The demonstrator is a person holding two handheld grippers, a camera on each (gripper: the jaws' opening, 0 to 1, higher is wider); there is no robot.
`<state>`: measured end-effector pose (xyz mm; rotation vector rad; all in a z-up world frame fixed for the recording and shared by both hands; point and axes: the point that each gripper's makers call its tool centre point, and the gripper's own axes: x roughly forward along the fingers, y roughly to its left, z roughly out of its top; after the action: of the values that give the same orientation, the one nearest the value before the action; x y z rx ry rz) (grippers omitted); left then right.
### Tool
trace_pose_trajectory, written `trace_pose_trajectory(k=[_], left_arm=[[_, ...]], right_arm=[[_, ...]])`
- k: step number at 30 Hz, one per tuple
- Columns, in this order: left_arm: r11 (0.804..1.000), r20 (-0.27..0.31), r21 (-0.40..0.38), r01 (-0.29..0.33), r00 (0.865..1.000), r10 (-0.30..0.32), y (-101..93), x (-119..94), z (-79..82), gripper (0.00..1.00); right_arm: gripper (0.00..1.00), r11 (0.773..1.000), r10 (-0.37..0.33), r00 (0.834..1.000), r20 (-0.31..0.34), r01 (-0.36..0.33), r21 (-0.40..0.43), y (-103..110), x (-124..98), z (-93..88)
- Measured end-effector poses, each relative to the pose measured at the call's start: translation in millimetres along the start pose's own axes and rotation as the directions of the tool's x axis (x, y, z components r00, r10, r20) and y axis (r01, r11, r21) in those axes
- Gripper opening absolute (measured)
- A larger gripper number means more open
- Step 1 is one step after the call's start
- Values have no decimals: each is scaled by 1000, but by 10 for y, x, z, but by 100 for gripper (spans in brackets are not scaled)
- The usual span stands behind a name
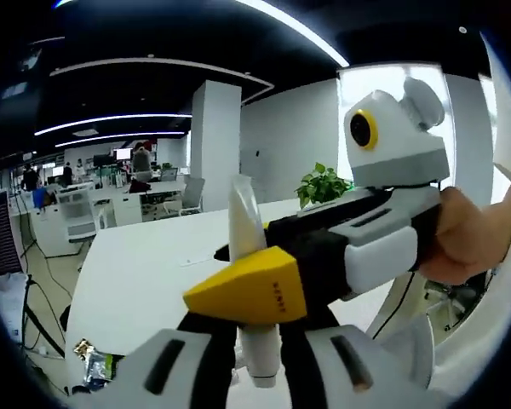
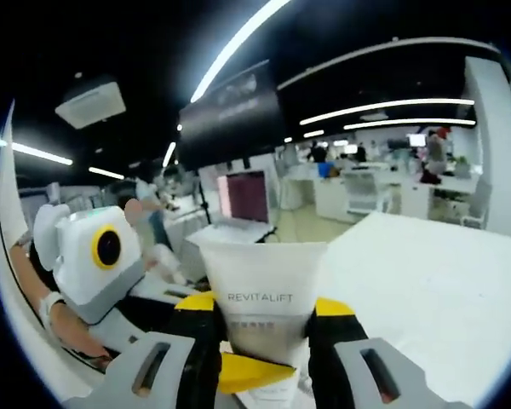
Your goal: Arrange the skincare products in the storage area until every visible bottle or jar stands upright without overlapping.
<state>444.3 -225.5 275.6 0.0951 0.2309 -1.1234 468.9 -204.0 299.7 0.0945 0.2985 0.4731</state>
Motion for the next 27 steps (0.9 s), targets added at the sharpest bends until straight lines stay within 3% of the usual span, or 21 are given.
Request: trace_pose_trajectory(k=[8, 15, 19, 22, 25, 27], left_arm=[[1000, -34, -1, -18, 999, 18, 107, -109, -158, 16], [995, -140, 4, -97, 985, 96, 424, -293, -604, 30], [990, -250, 45, -132, 958, 140, 636, -401, -1033, 35], [985, -344, 85, -149, 923, 169, 763, -482, -1405, 39], [980, -403, 142, -136, 897, 183, 828, -533, -1683, 40], [977, -462, 179, -119, 866, 190, 850, -580, -1907, 41]], right_arm=[[35, 999, -41, 999, 35, 41, -23, -221, 19, 166], [35, 995, -94, 995, 29, 95, -37, -521, 77, 213], [36, 991, -124, 992, 27, 125, -36, -696, 103, 241], [36, 989, -146, 989, 30, 147, -27, -851, 116, 273], [36, 986, -167, 986, 29, 167, -15, -1000, 121, 286], [36, 984, -181, 983, 30, 181, -3, -1105, 122, 294]])
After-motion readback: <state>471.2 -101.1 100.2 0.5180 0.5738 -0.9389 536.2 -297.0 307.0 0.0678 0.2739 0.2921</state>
